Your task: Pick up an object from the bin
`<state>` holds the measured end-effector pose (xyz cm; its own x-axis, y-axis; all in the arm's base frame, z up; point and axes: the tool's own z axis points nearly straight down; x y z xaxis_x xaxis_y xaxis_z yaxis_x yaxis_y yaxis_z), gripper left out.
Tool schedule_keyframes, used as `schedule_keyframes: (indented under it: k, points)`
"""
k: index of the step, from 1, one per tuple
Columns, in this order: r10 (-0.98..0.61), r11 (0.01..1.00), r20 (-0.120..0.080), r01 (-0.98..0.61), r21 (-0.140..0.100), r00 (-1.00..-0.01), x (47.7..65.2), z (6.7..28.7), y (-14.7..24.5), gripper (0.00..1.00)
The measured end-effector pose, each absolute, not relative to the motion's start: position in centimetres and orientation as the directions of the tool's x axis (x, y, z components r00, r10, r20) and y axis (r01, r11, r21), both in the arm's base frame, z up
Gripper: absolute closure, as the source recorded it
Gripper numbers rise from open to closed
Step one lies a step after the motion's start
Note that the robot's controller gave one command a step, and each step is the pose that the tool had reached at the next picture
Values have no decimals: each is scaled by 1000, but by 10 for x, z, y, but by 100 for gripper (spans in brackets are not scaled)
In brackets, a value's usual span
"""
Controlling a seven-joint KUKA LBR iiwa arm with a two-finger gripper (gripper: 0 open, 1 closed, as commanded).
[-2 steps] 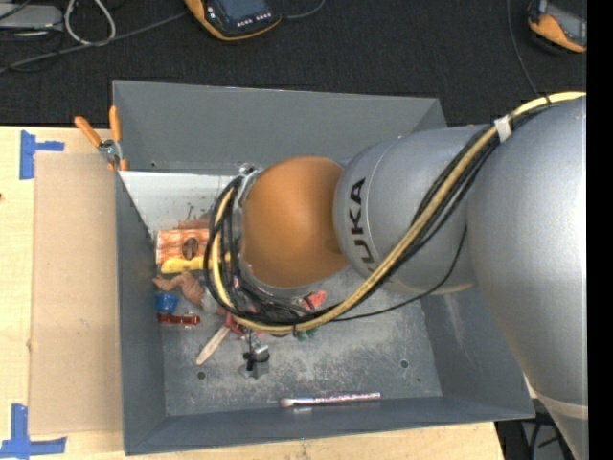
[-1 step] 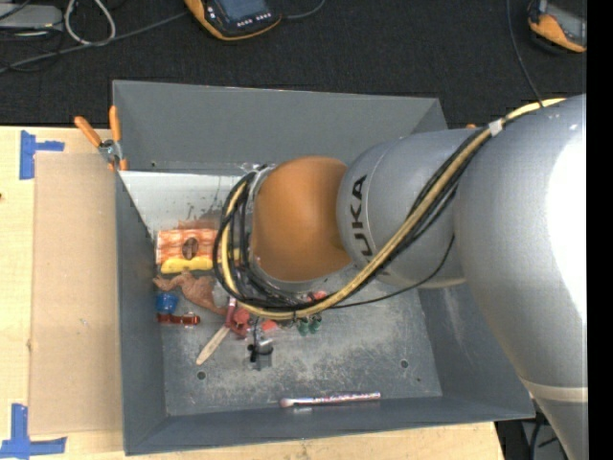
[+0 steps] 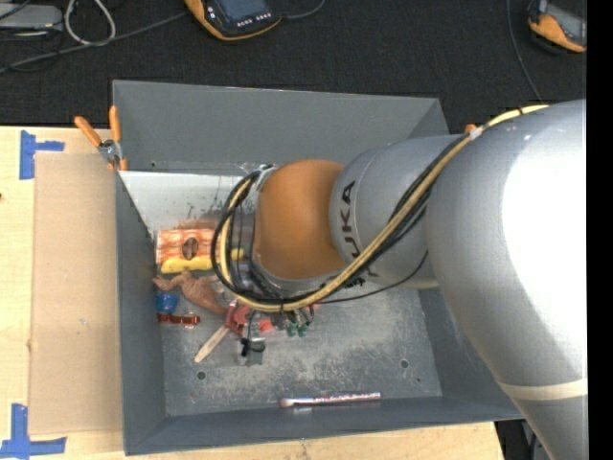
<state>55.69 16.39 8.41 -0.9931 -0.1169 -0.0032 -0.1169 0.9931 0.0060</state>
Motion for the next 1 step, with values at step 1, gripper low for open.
schedule_keyframes:
  k: [1]
  points:
    - [-84, 996, -3, -84, 7, -996, 557, 70, 132, 100]
